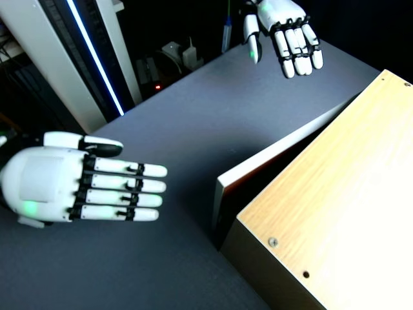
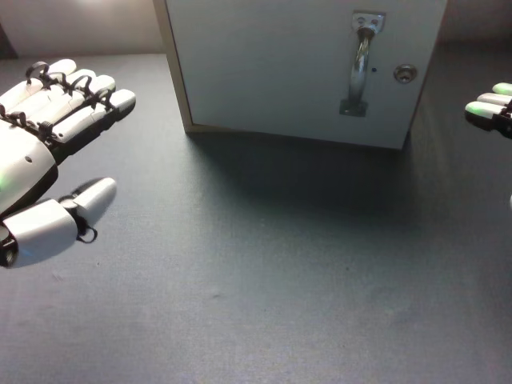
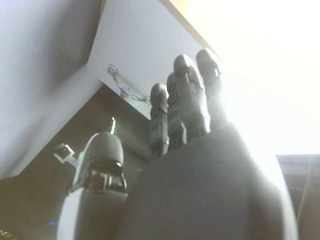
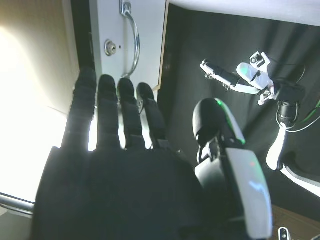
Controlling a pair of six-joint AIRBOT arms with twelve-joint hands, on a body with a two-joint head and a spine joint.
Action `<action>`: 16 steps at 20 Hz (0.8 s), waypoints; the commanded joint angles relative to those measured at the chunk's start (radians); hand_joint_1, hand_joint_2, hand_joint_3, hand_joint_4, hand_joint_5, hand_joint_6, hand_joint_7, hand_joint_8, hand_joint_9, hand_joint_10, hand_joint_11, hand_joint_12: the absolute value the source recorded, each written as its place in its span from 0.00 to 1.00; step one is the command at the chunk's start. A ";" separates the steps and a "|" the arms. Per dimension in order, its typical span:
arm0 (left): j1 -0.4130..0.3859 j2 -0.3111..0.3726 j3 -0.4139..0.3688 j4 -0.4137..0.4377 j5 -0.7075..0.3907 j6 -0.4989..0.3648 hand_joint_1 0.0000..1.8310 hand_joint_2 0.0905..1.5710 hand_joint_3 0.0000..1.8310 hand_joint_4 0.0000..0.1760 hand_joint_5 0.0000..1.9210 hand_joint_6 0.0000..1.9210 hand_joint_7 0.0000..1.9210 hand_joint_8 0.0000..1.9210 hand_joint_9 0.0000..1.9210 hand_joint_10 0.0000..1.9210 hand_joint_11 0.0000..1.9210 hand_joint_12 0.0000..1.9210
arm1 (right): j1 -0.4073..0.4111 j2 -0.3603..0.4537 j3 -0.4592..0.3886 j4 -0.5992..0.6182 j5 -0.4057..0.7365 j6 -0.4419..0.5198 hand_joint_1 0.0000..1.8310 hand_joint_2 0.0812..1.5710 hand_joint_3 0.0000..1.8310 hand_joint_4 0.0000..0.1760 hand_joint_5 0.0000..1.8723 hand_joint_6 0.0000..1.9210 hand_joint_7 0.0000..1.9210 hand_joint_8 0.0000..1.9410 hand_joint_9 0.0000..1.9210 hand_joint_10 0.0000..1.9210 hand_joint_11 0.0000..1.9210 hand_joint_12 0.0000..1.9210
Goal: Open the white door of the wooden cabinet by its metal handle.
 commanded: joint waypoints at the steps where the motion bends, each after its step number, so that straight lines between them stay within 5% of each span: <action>1: -0.011 0.002 0.004 -0.002 -0.126 -0.002 0.00 1.00 0.03 0.00 0.04 0.00 0.02 0.00 0.01 0.00 0.00 0.00 | 0.013 0.002 0.006 0.030 0.117 0.005 0.10 0.88 0.00 0.00 0.07 0.00 0.04 0.00 0.00 0.00 0.01 0.10; 9: -0.010 0.001 0.007 -0.001 -0.127 -0.004 0.00 0.99 0.01 0.00 0.04 0.00 0.01 0.00 0.01 0.00 0.00 0.00 | 0.106 -0.051 0.083 0.026 0.027 0.005 0.09 0.90 0.00 0.00 0.05 0.00 0.03 0.00 0.00 0.00 0.00 0.06; 13: -0.008 0.000 0.011 0.000 -0.126 -0.009 0.00 0.99 0.01 0.00 0.04 0.00 0.01 0.00 0.01 0.00 0.00 0.00 | 0.175 -0.082 0.138 0.010 -0.056 0.005 0.22 0.95 0.00 0.00 0.00 0.00 0.00 0.00 0.00 0.00 0.00 0.00; 16: -0.008 -0.002 0.012 0.002 -0.124 -0.013 0.00 1.00 0.04 0.00 0.04 0.00 0.00 0.00 0.00 0.00 0.00 0.00 | 0.208 -0.101 0.170 0.008 -0.094 0.004 0.18 0.94 0.00 0.00 0.01 0.00 0.00 0.00 0.00 0.00 0.00 0.00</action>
